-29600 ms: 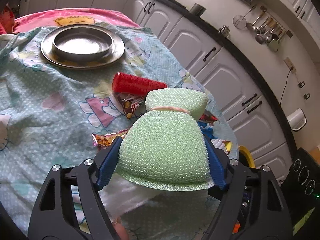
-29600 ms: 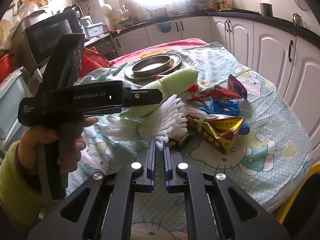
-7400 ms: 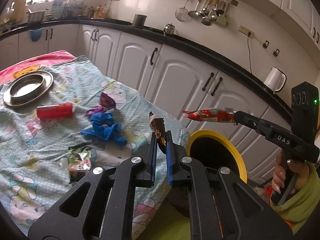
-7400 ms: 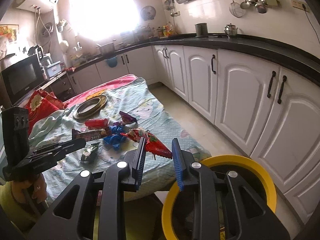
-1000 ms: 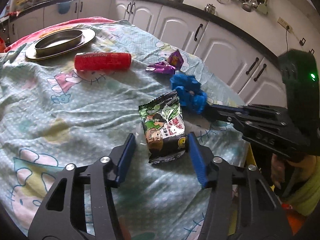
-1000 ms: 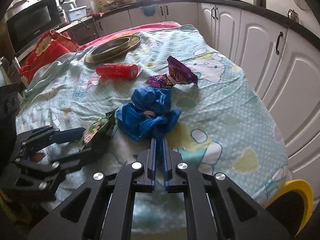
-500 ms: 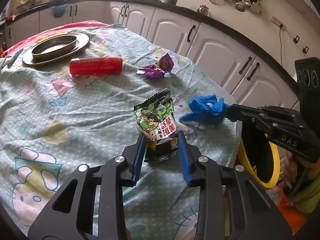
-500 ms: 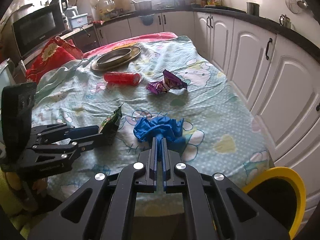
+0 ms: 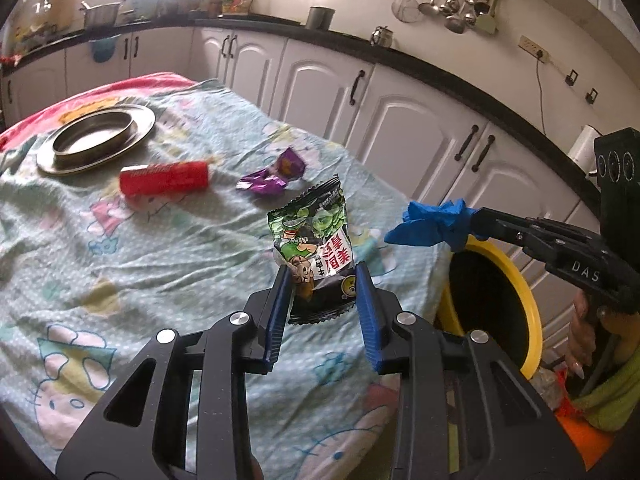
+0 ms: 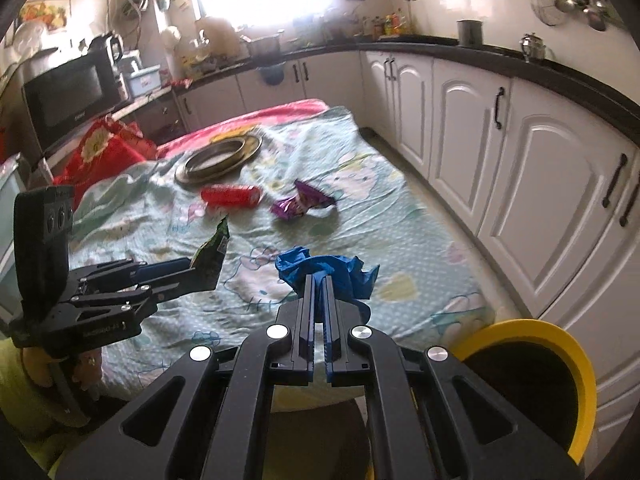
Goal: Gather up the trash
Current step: 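Carry the green packet and blue bag with both tools over the yellow bin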
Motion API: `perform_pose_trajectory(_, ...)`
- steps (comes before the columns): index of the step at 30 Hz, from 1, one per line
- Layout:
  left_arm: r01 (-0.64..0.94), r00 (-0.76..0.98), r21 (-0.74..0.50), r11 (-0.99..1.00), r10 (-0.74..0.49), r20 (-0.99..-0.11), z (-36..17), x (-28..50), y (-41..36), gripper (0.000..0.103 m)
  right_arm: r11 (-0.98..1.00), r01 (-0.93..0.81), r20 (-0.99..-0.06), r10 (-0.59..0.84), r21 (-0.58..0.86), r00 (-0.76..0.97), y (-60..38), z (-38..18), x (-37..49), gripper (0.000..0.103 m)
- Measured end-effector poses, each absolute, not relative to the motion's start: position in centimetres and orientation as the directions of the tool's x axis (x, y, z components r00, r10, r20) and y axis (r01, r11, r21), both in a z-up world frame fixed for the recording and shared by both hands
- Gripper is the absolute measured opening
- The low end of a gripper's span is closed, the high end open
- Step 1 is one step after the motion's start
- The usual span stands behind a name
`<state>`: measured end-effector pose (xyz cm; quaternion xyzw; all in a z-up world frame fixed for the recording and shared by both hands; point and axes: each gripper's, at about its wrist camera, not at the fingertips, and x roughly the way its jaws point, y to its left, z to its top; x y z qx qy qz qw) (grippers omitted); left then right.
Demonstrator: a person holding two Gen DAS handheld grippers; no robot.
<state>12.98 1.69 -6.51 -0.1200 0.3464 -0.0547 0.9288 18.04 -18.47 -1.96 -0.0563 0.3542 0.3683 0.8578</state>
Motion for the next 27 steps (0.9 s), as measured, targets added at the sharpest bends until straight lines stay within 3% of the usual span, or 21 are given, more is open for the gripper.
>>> perform_pose_trajectory(27,0.247,0.743,-0.206,0.947,-0.321,-0.587,-2.9,14.6,-8.1,0.025,0.856,-0.463,-0.584,0.501,0.228,0.638,-31.0,-0.2,17.2,0.004)
